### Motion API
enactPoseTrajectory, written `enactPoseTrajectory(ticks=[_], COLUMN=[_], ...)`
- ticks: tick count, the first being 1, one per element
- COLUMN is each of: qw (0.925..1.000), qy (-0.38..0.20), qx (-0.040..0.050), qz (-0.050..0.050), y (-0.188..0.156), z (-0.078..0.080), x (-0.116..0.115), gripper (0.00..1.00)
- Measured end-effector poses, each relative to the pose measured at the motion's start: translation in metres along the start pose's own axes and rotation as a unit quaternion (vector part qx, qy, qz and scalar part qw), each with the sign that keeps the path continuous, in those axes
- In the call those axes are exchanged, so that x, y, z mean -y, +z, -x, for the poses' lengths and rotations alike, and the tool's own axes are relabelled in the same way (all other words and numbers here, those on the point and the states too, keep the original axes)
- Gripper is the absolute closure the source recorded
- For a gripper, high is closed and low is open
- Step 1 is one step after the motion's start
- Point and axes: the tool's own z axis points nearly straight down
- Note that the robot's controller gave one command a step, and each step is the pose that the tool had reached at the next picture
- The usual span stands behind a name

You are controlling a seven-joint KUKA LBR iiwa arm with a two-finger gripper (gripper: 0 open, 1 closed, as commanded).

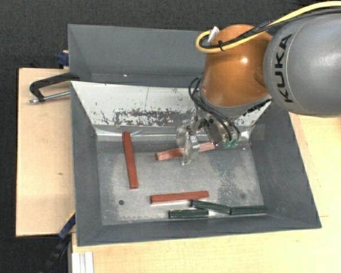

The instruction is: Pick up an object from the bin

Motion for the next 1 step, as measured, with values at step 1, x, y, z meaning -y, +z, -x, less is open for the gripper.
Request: enactPoseTrajectory(ticks=[1], qw=[0.9995], qy=[-0.031], qx=[-0.0021], qz=[0.001], y=[-0.0458], z=[0.0032], x=[0.0223], gripper=[1.0])
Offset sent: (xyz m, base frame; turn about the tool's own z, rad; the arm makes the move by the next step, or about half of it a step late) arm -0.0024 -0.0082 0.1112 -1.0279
